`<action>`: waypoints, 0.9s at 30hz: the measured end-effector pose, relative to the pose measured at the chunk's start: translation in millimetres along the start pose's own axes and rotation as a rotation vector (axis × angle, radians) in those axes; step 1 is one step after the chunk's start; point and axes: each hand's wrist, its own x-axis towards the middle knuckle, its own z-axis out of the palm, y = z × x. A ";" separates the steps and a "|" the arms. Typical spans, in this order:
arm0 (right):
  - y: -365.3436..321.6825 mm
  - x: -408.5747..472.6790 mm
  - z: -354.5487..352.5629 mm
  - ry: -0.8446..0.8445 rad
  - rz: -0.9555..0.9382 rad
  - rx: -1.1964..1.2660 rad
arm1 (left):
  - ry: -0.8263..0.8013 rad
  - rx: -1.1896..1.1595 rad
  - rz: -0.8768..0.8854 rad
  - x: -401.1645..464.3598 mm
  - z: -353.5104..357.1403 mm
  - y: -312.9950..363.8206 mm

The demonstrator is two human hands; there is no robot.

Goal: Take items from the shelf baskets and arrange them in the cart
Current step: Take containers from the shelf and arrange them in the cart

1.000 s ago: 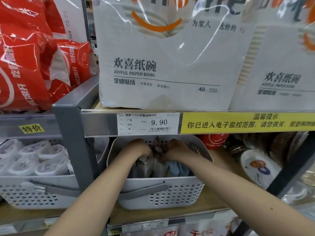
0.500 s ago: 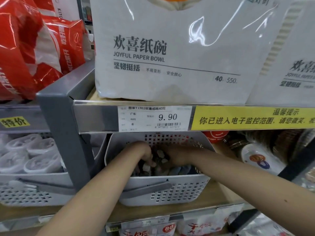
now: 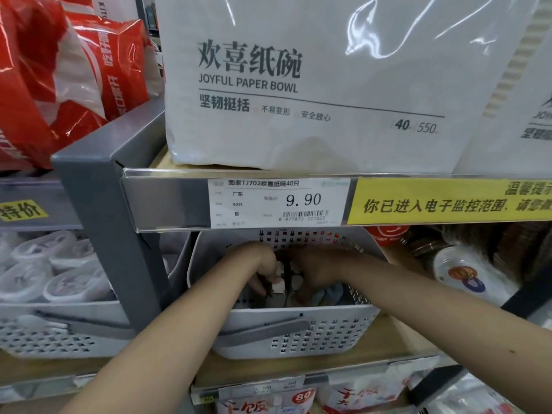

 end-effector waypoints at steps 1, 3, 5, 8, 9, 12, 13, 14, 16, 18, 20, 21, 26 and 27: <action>1.4 0.4 0.3 0.007 0.005 0.009 | 0.005 -0.021 0.014 0.2 0.6 0.7; 3.2 0.4 1.4 -0.002 0.011 0.044 | 0.007 -0.045 0.021 0.7 1.0 1.9; 4.5 0.4 2.0 -0.016 0.019 0.058 | -0.003 -0.059 0.018 0.7 0.9 2.4; 4.8 0.0 2.4 -0.040 0.015 0.047 | -0.029 -0.080 0.002 -1.9 2.7 2.7; 4.5 -0.1 2.2 -0.044 0.012 0.041 | -0.039 -0.079 -0.008 -3.0 3.4 2.7; 4.2 -0.5 2.1 -0.068 0.020 0.052 | -0.055 -0.057 -0.046 -3.3 3.9 2.3; 4.1 -0.8 2.4 -0.084 0.030 0.056 | -0.053 -0.036 -0.057 -3.6 3.6 2.0; 4.2 -1.8 2.4 -0.098 0.041 0.053 | -0.042 -0.011 -0.066 -3.4 3.0 1.4; 5.1 -4.6 0.7 -0.110 0.059 0.057 | 0.005 0.040 -0.077 -2.6 1.4 0.2; 6.2 -7.9 -2.5 -0.113 0.072 0.083 | 0.042 0.068 -0.077 -2.6 -0.1 -0.3; 6.7 -10.2 -4.4 -0.122 0.072 0.079 | 0.050 0.074 -0.074 -4.3 -1.2 0.0; 6.6 -10.3 -4.8 -0.126 0.077 0.079 | 0.059 0.076 -0.066 -5.3 -2.1 0.3; 4.0 -16.8 -13.4 -0.083 0.080 0.113 | 0.184 0.267 0.054 -16.2 -7.5 4.5; 4.1 -22.9 -17.2 -0.056 0.080 0.172 | 0.236 0.335 0.099 -18.5 -8.8 5.3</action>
